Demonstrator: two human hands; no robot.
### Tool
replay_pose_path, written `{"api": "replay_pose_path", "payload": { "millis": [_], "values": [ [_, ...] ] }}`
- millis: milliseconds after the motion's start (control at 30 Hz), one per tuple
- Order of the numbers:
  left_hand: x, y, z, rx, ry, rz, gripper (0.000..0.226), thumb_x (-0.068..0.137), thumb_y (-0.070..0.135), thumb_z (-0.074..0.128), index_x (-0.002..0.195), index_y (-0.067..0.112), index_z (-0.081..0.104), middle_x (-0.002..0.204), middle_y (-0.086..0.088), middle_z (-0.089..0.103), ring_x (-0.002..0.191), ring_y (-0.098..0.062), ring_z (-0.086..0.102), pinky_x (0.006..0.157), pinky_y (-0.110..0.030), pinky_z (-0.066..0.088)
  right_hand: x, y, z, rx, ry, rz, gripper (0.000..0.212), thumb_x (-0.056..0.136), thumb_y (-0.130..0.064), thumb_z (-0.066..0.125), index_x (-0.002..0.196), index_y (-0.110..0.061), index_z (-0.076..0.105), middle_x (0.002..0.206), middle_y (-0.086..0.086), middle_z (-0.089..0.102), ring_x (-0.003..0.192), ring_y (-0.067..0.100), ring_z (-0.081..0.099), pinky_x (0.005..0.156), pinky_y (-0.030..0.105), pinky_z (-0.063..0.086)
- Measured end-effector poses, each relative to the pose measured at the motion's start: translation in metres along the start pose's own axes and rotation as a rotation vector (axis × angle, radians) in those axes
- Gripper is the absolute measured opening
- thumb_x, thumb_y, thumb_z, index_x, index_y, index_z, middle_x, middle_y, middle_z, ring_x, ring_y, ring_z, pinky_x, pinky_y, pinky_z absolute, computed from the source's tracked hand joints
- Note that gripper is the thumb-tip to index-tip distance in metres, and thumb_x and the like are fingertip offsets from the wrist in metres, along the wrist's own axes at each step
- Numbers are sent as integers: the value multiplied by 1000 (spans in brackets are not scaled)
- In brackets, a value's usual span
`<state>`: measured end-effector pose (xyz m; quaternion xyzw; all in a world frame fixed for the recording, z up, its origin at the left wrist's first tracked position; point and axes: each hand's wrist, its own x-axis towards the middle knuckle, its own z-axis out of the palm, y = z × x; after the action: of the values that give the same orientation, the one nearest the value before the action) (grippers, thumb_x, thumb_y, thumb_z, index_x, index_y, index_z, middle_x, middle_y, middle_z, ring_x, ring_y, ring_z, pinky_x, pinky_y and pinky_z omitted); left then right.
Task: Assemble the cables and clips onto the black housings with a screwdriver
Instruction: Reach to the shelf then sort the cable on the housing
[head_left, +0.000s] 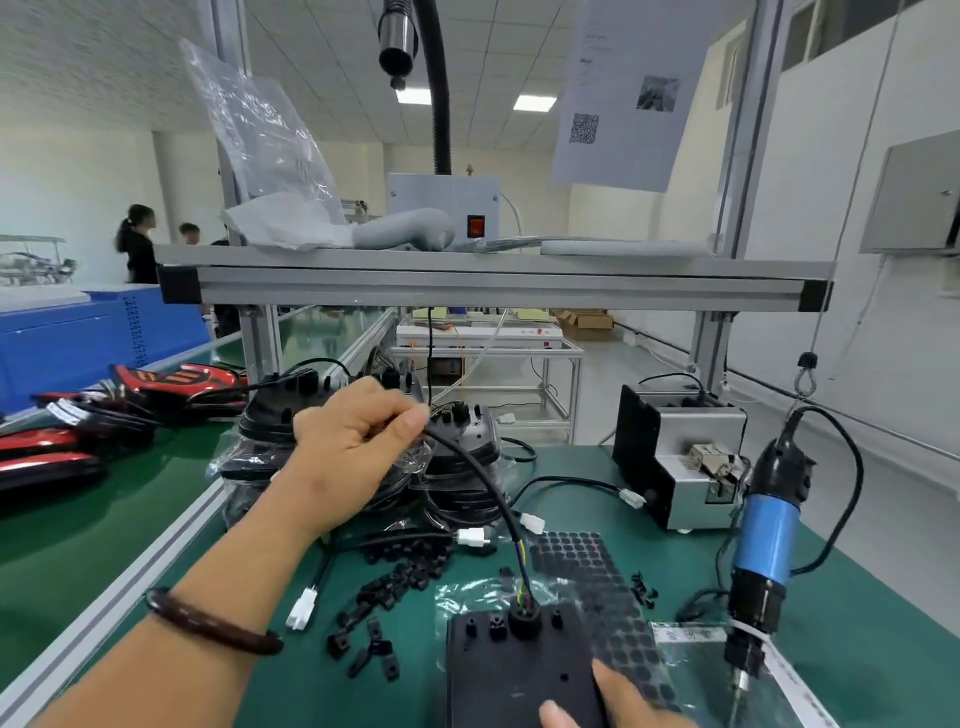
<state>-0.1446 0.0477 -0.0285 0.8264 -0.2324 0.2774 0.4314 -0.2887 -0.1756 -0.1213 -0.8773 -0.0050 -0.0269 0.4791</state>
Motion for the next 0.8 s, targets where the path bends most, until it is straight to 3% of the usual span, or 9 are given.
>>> {"api": "replay_pose_path", "payload": {
  "millis": [67, 133, 233, 300, 367, 467, 600, 700, 800],
  "values": [
    [3, 13, 2, 53, -68, 70, 17, 84, 50, 49, 72, 50, 61, 75, 12, 45, 77, -4, 46, 97, -54, 34, 4, -9, -13, -335, -23, -57, 62, 96, -56, 36, 149, -26, 24, 151, -7, 36, 133, 3, 40, 108, 13, 26],
    [4, 27, 5, 84, -109, 137, 18, 84, 53, 50, 69, 53, 59, 73, 9, 45, 80, -5, 47, 98, -51, 31, 23, -27, -36, -528, 181, -206, 53, 92, -61, 39, 140, -40, 41, 129, -17, 55, 111, -14, 48, 94, 2, 32],
    [8, 49, 11, 136, -144, 272, 22, 83, 60, 47, 75, 48, 63, 77, 9, 51, 84, -5, 51, 95, -48, 32, 48, -50, -36, -297, 394, -519, 32, 89, -49, 52, 119, -58, 46, 91, -30, 57, 86, -10, 53, 72, 4, 38],
    [13, 61, 17, 179, -155, 359, 26, 84, 60, 46, 83, 44, 67, 81, 10, 56, 86, -4, 53, 93, -44, 34, 69, -61, -33, -256, 426, -628, 21, 91, -40, 55, 107, -54, 56, 75, -26, 58, 75, -4, 54, 61, 10, 38],
    [20, 63, 21, 157, -153, 376, 22, 84, 60, 50, 92, 45, 66, 87, 15, 60, 88, -1, 56, 92, -34, 36, 83, -70, -34, -191, 465, -643, 10, 93, -32, 59, 84, -35, 63, 68, -21, 58, 62, 0, 52, 53, 13, 35],
    [26, 39, 18, -4, -246, 239, 24, 87, 54, 57, 110, 49, 60, 88, 18, 65, 79, 2, 60, 74, -11, 45, 92, -61, -41, 5, 492, -557, 26, 93, -30, 58, 67, -25, 60, 53, -9, 55, 44, 3, 44, 43, 13, 32],
    [9, -23, 23, -100, -279, -86, 19, 81, 54, 56, 92, 45, 68, 67, 12, 60, 61, 0, 51, 64, -21, 42, 96, -43, -47, 304, 553, -389, 29, 94, -28, 57, 68, -20, 67, 51, -2, 60, 38, 2, 48, 39, 13, 38],
    [-9, -55, 31, -204, -192, -255, 20, 79, 51, 57, 79, 34, 67, 61, 11, 56, 59, 0, 50, 61, -13, 41, 98, -34, -45, 508, 595, -319, 25, 94, -28, 57, 72, -29, 69, 63, 2, 66, 43, 8, 54, 40, 18, 43],
    [-14, -66, 35, -395, -10, -353, 25, 76, 48, 58, 80, 26, 69, 75, 9, 67, 75, 1, 60, 70, -9, 45, 98, -28, -39, 663, 638, -276, 24, 92, -30, 57, 73, -26, 71, 65, 6, 66, 45, 10, 54, 40, 18, 44]
  ]
}}
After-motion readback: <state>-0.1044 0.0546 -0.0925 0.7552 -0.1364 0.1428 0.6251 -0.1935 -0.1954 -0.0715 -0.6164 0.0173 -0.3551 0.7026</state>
